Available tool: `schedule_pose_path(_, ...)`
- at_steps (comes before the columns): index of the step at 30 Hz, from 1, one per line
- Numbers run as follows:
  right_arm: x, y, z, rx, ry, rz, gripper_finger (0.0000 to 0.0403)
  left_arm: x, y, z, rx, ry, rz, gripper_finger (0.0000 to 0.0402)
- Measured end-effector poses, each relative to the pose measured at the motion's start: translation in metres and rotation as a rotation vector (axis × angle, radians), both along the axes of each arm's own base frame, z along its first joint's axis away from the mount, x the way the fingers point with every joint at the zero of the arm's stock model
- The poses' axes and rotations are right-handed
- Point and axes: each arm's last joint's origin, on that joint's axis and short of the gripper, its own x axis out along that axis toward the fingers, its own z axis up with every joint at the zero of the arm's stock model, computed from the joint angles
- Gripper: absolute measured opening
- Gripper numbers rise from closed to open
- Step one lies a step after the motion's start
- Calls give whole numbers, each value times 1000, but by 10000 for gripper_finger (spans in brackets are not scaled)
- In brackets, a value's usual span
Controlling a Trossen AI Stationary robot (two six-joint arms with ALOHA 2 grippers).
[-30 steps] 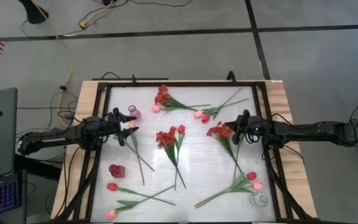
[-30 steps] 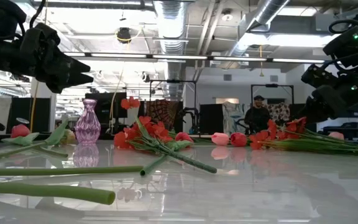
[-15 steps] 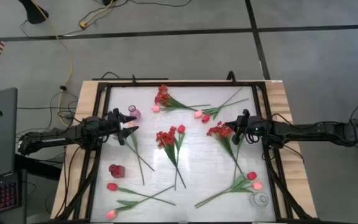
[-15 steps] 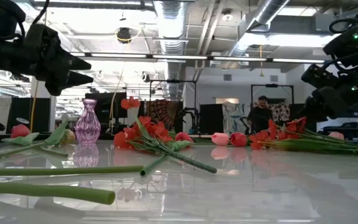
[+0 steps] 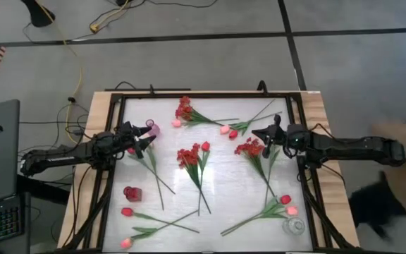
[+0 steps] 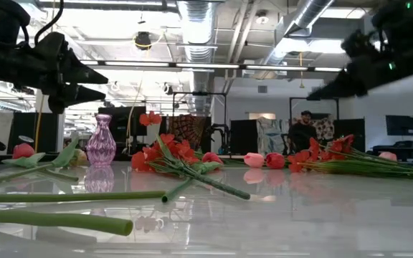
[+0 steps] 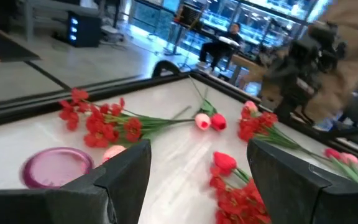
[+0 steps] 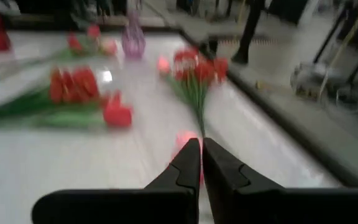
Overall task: Sort flowers into vase by color
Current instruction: Put the red tulip into the purple vase
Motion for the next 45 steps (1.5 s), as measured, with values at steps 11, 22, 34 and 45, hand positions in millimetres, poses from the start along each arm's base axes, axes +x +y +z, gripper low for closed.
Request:
schedule_pose_path(11, 10, 5, 62, -50, -158, 88, 47, -10, -3, 44, 61, 79, -37, 254)
schedule_pose_path(22, 34, -1, 105, 5, -21, 49, 66, -13, -2, 96, 113, 240, 5, 254)
schedule_pose_path(34, 54, -59, 105, 179, 660, -118, 143, 27, 5, 84, 171, 415, -59, 254)
schedule_pose_path(45, 91, -123, 61, 103, 1092, 45, 168, 33, 6, 84, 159, 398, -57, 254)
